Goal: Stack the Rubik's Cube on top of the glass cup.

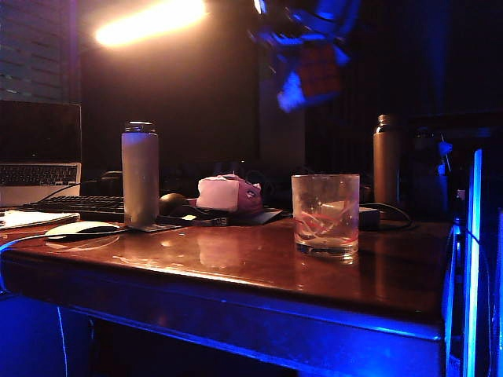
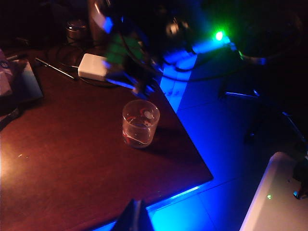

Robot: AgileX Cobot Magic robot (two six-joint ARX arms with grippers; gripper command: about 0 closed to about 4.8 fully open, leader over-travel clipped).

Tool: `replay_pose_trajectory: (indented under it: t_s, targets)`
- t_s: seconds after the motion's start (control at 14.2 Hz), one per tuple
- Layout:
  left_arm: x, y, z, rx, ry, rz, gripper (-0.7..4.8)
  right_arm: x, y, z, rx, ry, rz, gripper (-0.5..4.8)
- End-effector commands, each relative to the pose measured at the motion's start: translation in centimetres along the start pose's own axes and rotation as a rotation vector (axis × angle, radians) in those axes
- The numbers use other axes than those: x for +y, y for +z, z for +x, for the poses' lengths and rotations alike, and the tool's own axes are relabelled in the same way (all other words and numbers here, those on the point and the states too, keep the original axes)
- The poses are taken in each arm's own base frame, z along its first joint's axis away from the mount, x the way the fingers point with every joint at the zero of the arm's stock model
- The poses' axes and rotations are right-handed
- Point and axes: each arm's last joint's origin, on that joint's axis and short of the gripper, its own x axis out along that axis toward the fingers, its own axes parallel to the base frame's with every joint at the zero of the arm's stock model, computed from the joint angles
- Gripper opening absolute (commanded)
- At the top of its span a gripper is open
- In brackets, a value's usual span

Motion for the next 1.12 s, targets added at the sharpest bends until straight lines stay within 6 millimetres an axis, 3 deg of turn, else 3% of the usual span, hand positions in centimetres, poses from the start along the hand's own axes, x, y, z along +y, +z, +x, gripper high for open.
replay_pose_trajectory:
  t_s: [0.07,0.42,0.84,1.12]
  targets:
    - [-0.1,0.3,-0.2,-0.021,-0.002,0.022,-0.03,0.0,-0.8,-0.3,0.081,0.002,-0.020,0.94]
    - [-0.1,0.3,-0.2,-0.021,-0.002,0.022,-0.03,0.4,-1.5,0.8,0.120,0.043,-0.029,0.94]
    - [-0.1,0.3,-0.2,-0.021,-0.003,0.022,-0.03,0.1,-4.4,3.3,0.201,0.019,-0.028,0.94]
    - [-0.1,0.3,-0.2,-0.021,-0.003,0.022,-0.03,-0.9,-3.9,3.8,0.131,0.027,0.010,0.94]
